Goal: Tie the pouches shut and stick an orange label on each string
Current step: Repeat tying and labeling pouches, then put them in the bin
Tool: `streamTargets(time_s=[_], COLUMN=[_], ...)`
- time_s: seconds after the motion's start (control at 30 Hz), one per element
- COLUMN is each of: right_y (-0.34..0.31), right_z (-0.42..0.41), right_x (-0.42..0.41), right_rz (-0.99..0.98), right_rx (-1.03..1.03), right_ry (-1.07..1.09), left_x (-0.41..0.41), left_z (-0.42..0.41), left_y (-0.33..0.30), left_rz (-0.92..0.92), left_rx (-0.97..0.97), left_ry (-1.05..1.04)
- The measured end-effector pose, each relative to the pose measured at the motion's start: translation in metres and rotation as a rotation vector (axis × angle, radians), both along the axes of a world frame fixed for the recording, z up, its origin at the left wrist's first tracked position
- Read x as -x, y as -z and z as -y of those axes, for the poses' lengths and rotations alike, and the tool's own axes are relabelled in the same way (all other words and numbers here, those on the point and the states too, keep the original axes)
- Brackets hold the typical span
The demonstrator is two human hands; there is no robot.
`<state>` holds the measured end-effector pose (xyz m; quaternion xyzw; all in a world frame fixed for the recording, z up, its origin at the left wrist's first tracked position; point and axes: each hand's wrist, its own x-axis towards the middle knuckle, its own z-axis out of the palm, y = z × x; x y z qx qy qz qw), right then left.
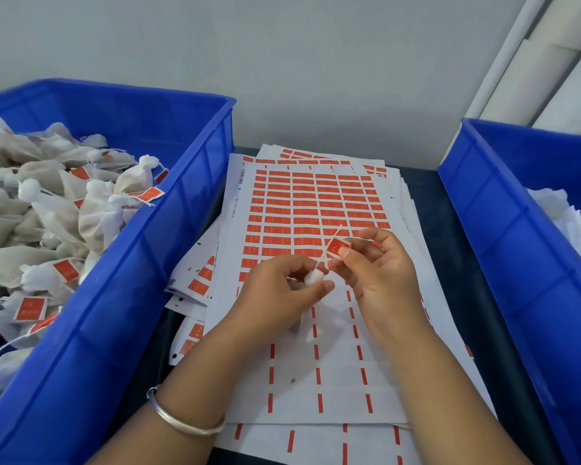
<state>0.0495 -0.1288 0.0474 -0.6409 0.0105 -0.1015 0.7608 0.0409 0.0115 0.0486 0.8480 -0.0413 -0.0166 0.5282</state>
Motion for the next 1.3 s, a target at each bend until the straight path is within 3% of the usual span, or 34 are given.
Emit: streamTargets(time_s=[0.3,0.57,0.8,0.93,1.03,1.13,1.3], right_y=[0.023,0.029,0.027,0.024,0.024,0.023,0.021], right_z=[0.005,0.001,0.000,0.001,0.001,0.001,-0.001], right_x=[-0.009,-0.008,-0.009,-0.007,-0.005,-0.004,-0.004], right_rz=[-0.157,-0.175,-0.188,-0.169,-0.169,-0.172,-0.200], right_rx=[0.052,0.276,0.347,0.397,0.383,0.382,0.364], right_ry=[-0.003,-0.096,-0.135,-0.122,-0.114,-0.104,-0.086], left_x=[-0.013,-0.006,0.006,-0.006,-0.010,-0.015,-0.014], left_z=[-0.002,-0.010,-0.035,-0.065,-0.082,-0.086,-0.065], left_y=[0.007,-0.041,-0.113,-0.133,-0.131,-0.121,-0.104], left_rz=[-0.009,0.096,0.475,0.537,0.443,0.216,0.141], left_rx=[-0.067,0.179,0.372,0.583,0.680,0.727,0.587], left_ry=[-0.208,-0.429,-0.590,-0.806,-0.951,-0.919,-0.817])
